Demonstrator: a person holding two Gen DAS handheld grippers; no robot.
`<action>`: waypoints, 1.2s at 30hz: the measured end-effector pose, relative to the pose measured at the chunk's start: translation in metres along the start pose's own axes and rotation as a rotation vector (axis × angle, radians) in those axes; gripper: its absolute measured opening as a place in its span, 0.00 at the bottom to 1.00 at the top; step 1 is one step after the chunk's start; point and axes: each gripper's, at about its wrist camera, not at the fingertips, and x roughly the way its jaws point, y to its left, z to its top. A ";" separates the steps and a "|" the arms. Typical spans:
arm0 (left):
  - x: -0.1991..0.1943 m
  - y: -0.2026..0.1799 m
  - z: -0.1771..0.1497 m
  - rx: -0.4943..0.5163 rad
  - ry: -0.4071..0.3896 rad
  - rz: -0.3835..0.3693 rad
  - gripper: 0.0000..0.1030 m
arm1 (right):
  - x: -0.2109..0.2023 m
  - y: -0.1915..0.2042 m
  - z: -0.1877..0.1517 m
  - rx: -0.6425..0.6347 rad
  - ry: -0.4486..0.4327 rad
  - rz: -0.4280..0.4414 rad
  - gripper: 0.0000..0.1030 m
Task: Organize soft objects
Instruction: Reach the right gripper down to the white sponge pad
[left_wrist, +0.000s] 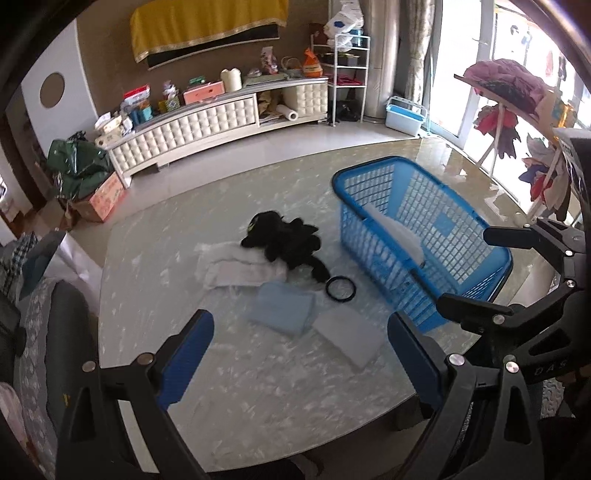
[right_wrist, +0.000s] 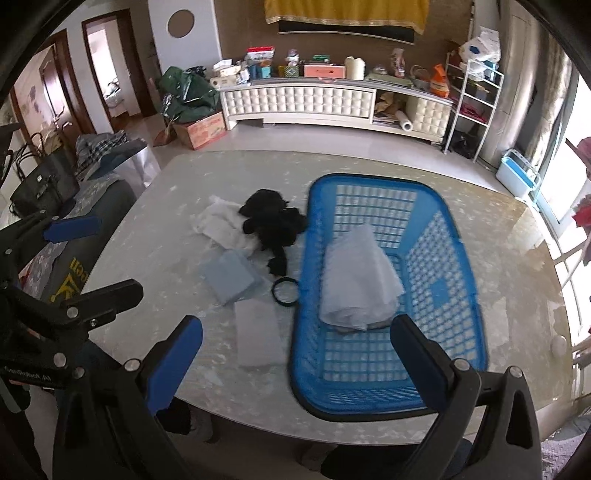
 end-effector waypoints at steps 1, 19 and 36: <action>0.000 0.005 -0.004 -0.009 0.002 0.000 0.92 | 0.002 0.004 0.001 -0.006 0.003 0.001 0.99; 0.027 0.085 -0.067 -0.163 0.104 0.019 0.92 | 0.069 0.071 0.003 -0.112 0.149 0.074 0.99; 0.089 0.108 -0.090 -0.228 0.203 -0.015 0.92 | 0.135 0.080 -0.006 -0.107 0.297 0.090 0.99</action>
